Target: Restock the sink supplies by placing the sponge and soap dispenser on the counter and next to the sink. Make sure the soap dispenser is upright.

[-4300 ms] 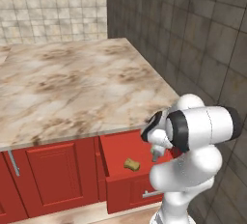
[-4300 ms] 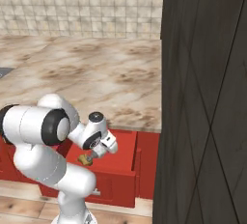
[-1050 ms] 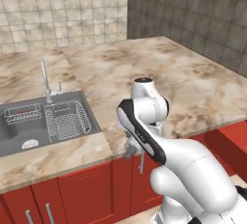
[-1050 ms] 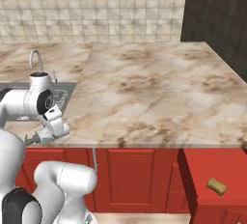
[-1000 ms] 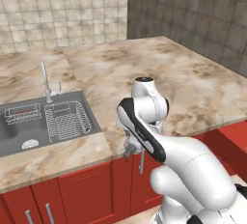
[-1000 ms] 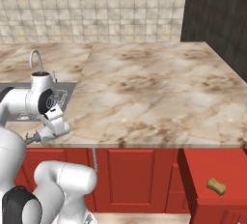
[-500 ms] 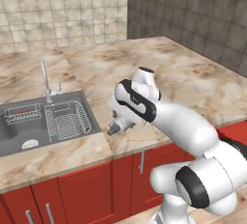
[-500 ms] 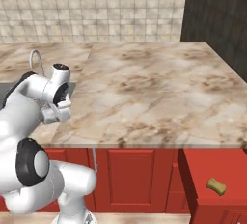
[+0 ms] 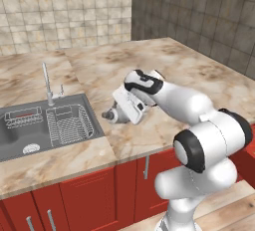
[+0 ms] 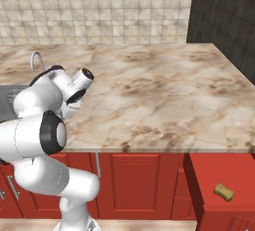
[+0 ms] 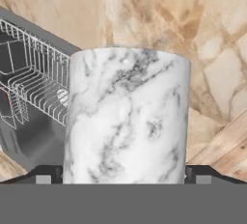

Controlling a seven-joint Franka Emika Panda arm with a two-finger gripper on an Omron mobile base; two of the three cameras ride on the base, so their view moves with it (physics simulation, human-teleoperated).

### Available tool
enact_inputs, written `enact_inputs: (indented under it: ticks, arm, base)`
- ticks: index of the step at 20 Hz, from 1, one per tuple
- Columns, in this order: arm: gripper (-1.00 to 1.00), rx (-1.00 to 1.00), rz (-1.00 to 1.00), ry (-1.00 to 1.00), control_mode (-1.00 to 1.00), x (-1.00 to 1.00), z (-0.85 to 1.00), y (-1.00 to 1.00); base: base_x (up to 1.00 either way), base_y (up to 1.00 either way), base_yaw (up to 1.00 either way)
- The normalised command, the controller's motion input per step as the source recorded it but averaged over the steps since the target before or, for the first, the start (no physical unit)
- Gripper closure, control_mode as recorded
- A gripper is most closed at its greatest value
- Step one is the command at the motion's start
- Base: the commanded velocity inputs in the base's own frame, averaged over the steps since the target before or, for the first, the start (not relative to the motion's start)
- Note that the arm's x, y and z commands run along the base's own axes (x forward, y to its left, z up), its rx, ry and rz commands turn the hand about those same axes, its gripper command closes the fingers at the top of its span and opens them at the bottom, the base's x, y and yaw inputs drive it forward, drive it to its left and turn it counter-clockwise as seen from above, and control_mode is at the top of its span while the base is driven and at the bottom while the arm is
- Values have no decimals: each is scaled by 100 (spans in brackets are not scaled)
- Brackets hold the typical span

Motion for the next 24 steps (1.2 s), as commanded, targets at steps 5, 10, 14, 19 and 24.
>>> enact_inputs:
  ticks: [5, 10, 14, 19, 24]
  arm:
    - [100, 35, -9, 13, -100, 53, -23, -4]
    - [100, 38, -13, 17, -100, 47, -27, 0]
    - [100, 34, -12, 19, -100, 50, -37, 0]
    - [100, 10, -9, 15, -100, 55, -45, 0]
    - [100, 2, -12, 7, -100, 61, -14, 4]
  base:
    - [0, 0, 0]
    - [0, 0, 0]
    - [0, 0, 0]
    - [0, 0, 0]
    - [0, 0, 0]
